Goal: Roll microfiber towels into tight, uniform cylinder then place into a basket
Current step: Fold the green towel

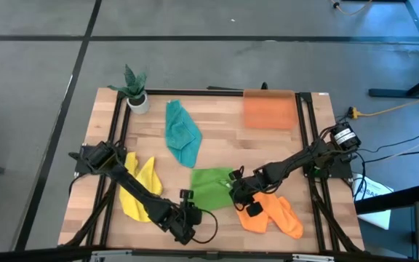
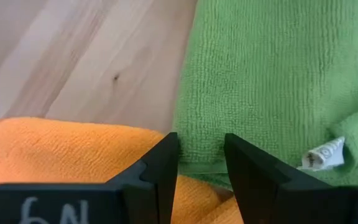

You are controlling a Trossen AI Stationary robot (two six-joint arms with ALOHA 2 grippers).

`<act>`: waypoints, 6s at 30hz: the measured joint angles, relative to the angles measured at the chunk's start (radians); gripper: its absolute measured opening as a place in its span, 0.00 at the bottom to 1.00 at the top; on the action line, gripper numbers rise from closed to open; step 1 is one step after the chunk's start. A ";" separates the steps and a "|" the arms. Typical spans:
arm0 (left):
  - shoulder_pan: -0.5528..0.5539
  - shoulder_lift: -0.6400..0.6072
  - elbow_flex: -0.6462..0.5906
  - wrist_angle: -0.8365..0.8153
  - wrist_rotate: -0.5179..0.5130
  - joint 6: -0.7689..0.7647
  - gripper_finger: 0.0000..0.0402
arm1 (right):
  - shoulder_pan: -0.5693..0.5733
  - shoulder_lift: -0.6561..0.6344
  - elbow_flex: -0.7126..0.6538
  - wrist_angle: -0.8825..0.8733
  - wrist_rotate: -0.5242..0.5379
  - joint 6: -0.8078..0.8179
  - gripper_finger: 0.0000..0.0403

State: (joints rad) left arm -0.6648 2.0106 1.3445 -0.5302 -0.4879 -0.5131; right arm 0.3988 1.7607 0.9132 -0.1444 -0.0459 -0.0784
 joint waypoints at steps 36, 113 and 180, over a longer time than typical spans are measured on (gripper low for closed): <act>0.007 0.042 0.000 -0.017 0.088 -0.035 0.02 | 0.019 0.037 -0.017 0.044 0.003 -0.029 0.04; 0.104 -0.101 -0.001 -0.042 0.247 -0.266 0.00 | 0.020 0.065 0.121 -0.093 -0.097 -0.034 0.35; 0.133 -0.108 0.000 -0.364 0.053 -0.896 0.00 | -0.227 0.027 0.119 -0.079 -0.082 0.414 0.00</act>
State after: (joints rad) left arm -0.5316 1.9022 1.3445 -0.8943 -0.4349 -1.4091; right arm 0.1718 1.7882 1.0325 -0.2236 -0.1280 0.3353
